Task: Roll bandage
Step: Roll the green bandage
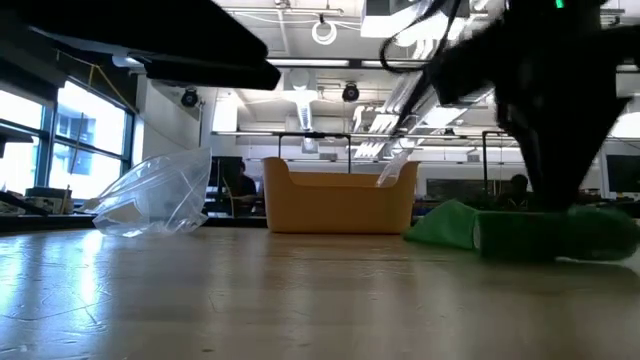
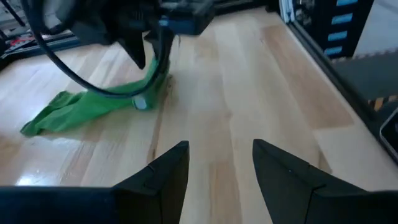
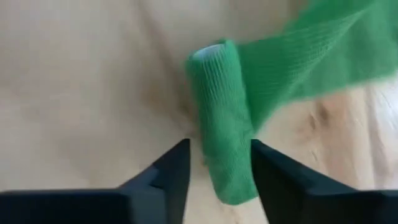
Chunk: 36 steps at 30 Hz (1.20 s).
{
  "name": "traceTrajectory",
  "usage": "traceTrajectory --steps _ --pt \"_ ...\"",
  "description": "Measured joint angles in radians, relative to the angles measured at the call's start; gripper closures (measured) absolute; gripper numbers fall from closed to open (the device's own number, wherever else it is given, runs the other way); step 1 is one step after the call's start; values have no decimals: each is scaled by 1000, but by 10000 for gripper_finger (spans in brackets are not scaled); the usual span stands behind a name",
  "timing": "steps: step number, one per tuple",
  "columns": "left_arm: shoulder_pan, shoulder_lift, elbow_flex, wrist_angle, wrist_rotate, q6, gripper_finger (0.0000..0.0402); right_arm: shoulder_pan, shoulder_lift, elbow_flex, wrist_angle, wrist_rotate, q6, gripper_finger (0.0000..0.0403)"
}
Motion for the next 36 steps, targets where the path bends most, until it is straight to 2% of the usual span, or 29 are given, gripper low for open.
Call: traceTrajectory --steps 3,8,14,17,20,24,28,30,33,36 --pt "0 7 6 21 2 -6 229 6 -38 35 64 -32 -86 212" --pt "8 8 35 21 57 -13 229 97 -76 52 120 -1 -103 200" --pt "87 8 74 -13 236 -164 229 302 -84 23 26 108 128 204" --pt "156 8 83 -40 339 -231 229 384 -119 -86 25 117 275 212" --pt "218 19 93 -36 429 -229 229 447 -179 -257 145 144 391 218" --pt "276 72 118 -43 513 -106 229 477 -271 -470 373 289 450 224" --pt "306 164 193 -42 518 59 229 460 -310 -594 519 362 392 224" --pt "316 210 242 -45 518 129 229 450 -318 -604 525 364 349 224" --pt "332 267 323 -44 496 219 229 432 -322 -579 422 357 295 224" --pt "345 316 402 -41 457 319 228 414 -325 -534 390 358 213 225"
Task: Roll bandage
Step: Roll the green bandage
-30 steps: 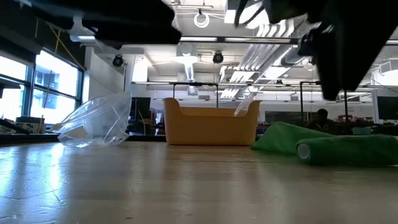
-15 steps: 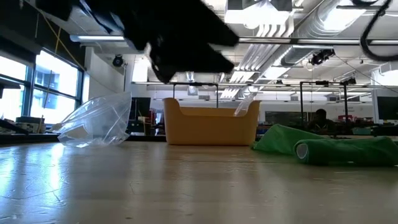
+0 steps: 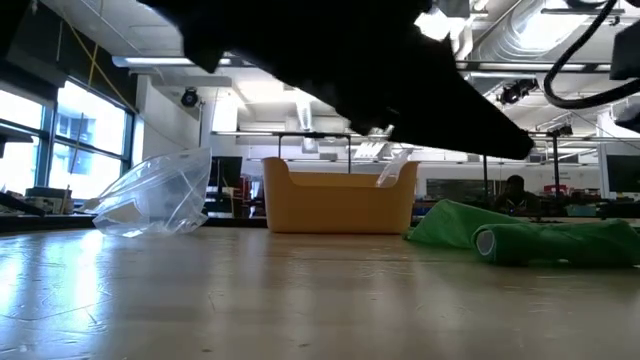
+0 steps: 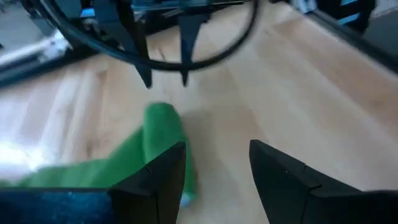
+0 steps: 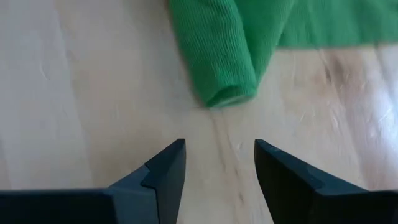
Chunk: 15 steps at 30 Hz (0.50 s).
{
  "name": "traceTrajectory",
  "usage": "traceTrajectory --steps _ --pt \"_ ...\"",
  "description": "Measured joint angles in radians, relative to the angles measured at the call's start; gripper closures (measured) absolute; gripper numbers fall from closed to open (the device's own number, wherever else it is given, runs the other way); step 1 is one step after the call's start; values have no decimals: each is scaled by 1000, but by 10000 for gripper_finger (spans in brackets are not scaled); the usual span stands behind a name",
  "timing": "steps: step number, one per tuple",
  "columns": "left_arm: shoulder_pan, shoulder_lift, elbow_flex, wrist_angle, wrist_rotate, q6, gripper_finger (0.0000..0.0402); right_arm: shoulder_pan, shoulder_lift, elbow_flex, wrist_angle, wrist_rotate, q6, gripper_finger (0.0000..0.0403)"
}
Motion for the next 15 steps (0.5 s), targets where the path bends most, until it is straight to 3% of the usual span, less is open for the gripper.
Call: traceTrajectory --steps 6,9,15 --pt "51 78 121 -87 34 50 214 -61 0 78 -20 -59 -207 218" --pt "74 109 155 -124 106 16 207 -101 1 95 7 -68 -265 199" --pt "94 135 176 -159 102 12 201 -174 29 95 74 -69 -430 155"
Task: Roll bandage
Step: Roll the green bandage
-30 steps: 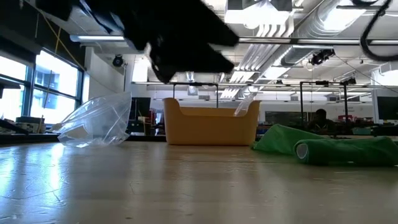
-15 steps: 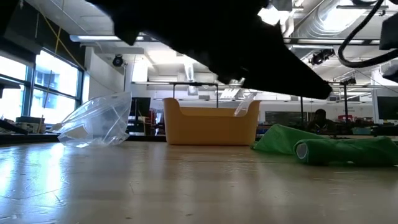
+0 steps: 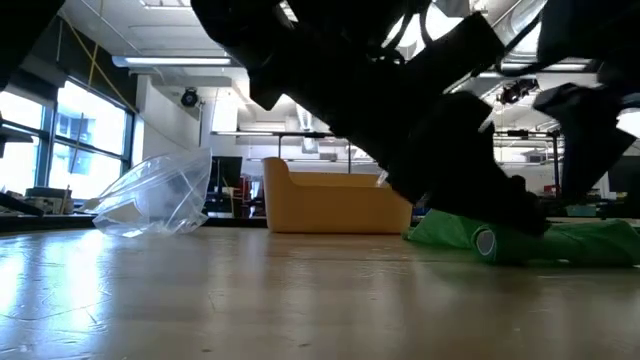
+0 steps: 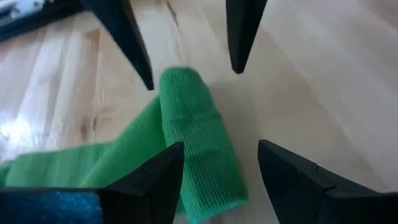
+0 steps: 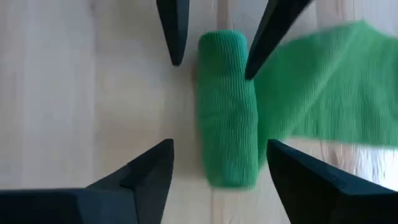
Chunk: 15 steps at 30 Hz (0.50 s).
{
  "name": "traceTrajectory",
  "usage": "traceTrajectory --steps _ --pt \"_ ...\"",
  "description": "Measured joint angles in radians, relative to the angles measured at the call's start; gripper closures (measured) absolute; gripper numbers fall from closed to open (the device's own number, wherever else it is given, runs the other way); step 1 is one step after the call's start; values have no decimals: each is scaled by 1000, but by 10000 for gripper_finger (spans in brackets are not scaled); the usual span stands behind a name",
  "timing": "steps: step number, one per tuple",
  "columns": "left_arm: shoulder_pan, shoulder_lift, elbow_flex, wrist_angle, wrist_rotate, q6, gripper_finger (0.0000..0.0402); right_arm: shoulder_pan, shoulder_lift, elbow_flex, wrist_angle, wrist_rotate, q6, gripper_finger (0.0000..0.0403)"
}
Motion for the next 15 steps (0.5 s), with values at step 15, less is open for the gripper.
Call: traceTrajectory --steps 15 --pt "7 0 0 -29 7 -8 201 -38 114 0 36 -36 -73 257"
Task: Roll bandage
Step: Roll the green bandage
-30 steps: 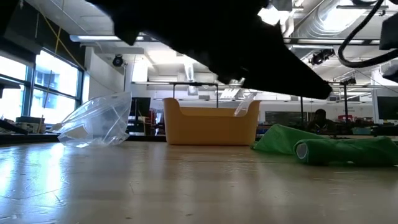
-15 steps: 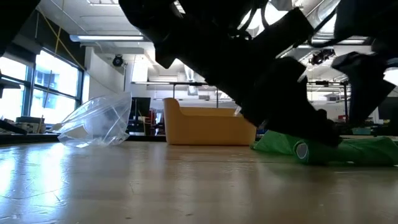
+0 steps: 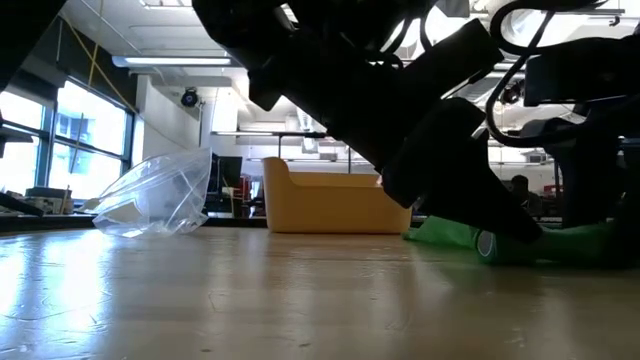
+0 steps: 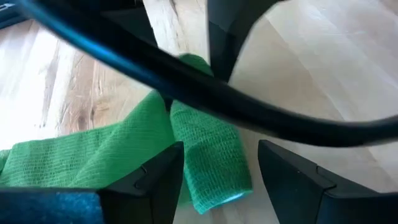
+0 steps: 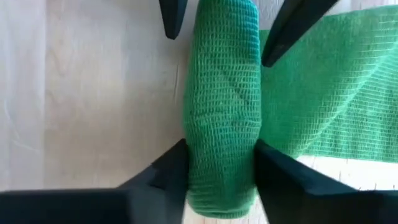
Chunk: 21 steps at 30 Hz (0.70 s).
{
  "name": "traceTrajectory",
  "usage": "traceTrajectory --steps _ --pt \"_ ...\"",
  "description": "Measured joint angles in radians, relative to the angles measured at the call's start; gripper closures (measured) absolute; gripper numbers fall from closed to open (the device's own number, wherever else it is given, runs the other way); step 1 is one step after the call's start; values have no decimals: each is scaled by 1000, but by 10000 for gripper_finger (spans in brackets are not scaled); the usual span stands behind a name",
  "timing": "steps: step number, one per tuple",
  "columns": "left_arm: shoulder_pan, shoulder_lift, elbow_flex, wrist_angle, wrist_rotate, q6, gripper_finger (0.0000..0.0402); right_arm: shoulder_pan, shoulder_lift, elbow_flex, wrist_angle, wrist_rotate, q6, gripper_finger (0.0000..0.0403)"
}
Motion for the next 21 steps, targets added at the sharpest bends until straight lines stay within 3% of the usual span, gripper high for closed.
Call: traceTrajectory --steps 4,8,17,21 --pt "-1 0 0 0 2 0 201 0 -3 2 -3 -15 19 324" --pt "0 0 0 0 2 -1 201 8 -8 2 -3 -1 45 349" --pt "11 0 -1 -12 3 -3 201 54 -17 0 6 1 89 327" --pt "11 19 -1 3 46 -2 201 69 -17 0 21 -3 88 292"
